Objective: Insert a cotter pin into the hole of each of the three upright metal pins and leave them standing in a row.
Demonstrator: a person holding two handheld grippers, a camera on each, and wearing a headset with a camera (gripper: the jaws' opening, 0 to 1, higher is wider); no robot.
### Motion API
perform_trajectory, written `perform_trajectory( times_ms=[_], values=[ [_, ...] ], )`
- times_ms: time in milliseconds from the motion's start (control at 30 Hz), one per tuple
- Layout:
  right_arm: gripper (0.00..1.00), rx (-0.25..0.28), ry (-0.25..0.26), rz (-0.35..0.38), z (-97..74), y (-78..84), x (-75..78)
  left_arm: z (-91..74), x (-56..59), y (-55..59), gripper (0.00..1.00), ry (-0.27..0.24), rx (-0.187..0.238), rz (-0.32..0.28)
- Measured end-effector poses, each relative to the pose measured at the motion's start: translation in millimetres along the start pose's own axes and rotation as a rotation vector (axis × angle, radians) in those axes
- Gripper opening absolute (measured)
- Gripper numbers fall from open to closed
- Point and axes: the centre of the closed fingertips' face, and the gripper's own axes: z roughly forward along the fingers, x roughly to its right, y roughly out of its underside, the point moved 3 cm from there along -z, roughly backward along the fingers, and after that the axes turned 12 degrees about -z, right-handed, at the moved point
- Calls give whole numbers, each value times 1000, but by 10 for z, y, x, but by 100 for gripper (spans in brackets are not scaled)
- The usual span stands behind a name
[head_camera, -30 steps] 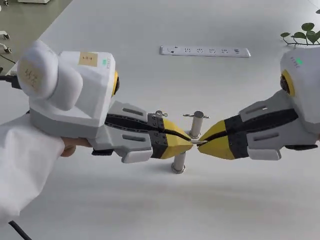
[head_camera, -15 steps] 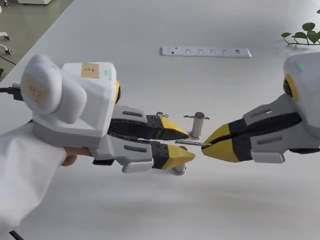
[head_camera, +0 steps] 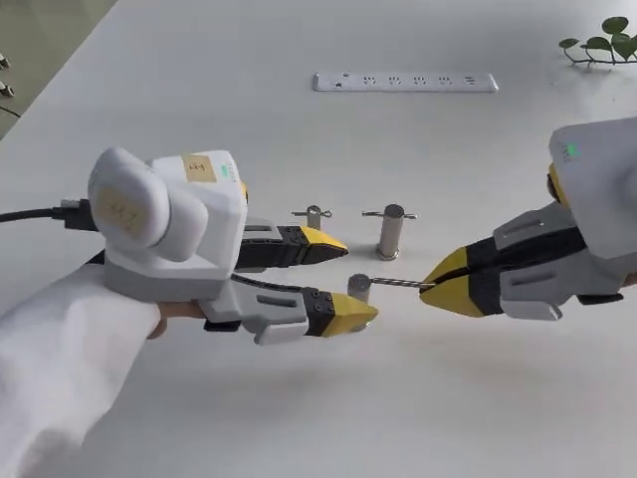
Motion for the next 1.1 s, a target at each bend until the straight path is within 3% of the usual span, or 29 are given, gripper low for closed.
perform_trajectory(
  times_ms=[433,733,1100],
  values=[
    [0,-28,-4,3,51,79,47,147,-72,210,22,0,-67,-42],
    [0,-36,-29,-21,87,65,70,162,-79,204,12,-2,-63,-51],
    [0,-61,-48,-73,168,53,119,167,-78,205,12,2,-61,-47]
  ],
)
